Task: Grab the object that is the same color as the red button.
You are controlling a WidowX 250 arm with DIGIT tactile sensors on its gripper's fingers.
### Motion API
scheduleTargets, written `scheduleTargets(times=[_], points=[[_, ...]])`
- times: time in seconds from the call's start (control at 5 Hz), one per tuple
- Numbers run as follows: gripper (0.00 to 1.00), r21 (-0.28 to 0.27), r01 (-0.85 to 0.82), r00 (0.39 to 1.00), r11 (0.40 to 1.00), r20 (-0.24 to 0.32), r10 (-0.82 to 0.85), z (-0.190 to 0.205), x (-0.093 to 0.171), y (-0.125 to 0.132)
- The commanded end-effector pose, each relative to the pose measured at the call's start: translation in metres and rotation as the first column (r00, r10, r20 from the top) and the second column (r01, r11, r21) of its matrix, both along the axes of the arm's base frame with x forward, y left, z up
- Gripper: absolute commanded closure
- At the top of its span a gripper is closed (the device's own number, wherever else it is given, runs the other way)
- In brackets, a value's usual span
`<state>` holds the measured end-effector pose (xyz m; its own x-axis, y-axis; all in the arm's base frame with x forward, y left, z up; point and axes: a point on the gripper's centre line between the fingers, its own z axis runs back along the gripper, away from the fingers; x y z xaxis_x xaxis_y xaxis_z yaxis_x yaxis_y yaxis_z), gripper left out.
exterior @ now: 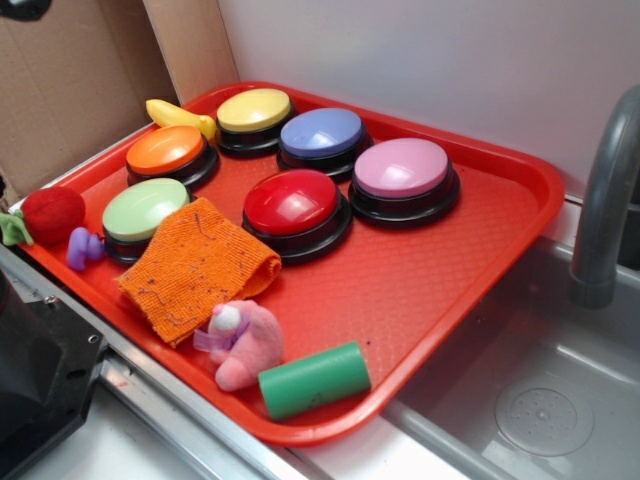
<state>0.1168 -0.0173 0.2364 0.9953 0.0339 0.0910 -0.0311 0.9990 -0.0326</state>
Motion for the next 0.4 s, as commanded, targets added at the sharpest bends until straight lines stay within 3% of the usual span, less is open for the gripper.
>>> scheduleTargets(times=[0.0,0.2], points=[[0.00,0.000,0.000,1.000,1.000,0.000,0.000,0.000,0.000,0.000],[0.00,0.043,-0.043,0.999,0.998,0.021,0.042,-0.018,0.009,0.016]])
